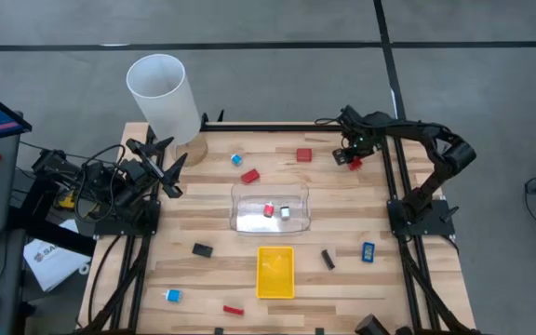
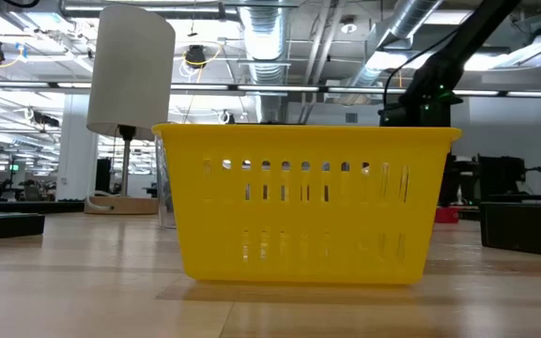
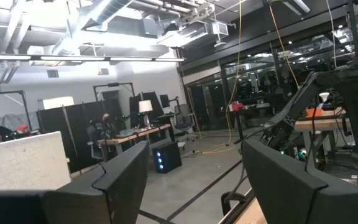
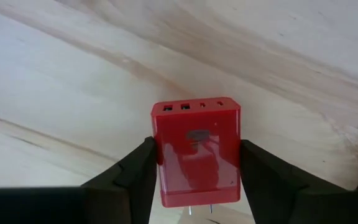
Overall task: Pick & Place Office items
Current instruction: Put the right red charger adapter into the transparent bin
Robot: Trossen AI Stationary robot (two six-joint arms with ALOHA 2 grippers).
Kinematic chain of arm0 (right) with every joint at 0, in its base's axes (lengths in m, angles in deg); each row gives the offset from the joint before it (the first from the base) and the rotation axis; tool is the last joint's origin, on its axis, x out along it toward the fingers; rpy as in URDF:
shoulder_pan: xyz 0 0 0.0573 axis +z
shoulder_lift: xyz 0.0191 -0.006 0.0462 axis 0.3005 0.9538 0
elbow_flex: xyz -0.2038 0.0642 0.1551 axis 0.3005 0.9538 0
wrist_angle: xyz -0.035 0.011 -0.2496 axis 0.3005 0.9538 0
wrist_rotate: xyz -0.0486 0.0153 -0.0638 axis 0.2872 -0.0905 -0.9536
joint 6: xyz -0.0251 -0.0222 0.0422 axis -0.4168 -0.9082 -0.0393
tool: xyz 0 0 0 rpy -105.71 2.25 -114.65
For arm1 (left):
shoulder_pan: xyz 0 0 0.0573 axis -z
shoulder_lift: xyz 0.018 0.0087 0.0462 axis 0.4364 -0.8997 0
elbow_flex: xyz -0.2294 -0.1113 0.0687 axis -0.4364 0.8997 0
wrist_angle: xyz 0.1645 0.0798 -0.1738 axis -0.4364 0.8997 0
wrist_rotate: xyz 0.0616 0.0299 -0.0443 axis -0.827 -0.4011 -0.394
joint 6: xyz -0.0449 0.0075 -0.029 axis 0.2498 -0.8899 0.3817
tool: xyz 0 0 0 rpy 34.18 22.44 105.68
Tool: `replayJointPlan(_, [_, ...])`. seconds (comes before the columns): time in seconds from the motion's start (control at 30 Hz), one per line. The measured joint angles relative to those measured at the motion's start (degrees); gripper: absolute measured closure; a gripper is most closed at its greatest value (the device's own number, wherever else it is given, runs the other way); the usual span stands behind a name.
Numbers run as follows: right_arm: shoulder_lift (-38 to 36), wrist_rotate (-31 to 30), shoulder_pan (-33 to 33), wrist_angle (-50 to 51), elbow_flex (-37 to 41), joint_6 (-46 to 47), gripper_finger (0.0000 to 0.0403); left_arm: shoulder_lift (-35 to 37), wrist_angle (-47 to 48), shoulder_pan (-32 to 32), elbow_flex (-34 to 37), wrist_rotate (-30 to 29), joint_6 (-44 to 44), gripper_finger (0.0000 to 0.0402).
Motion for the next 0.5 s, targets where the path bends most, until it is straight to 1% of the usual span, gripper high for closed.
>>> replayJointPlan(0.17, [-0.7,0.7,1.1,0.3,0.1,0.6,0.0214,0.0,0.0,0.0,0.0,0.0,0.0,0.0149])
replayJointPlan(0.3, [-3.4,1.2,2.0,0.6,0.1,1.1,0.0222,0.0,0.0,0.0,0.0,0.0,0.0,0.0149])
replayJointPlan(0.37, [-5.1,1.2,2.4,1.1,0.2,1.5,0.0231,0.0,0.0,0.0,0.0,0.0,0.0,0.0149])
replayJointPlan(0.5, [-8.8,2.1,3.2,1.2,0.1,2.5,0.0266,0.0,0.0,0.0,0.0,0.0,0.0,0.0149])
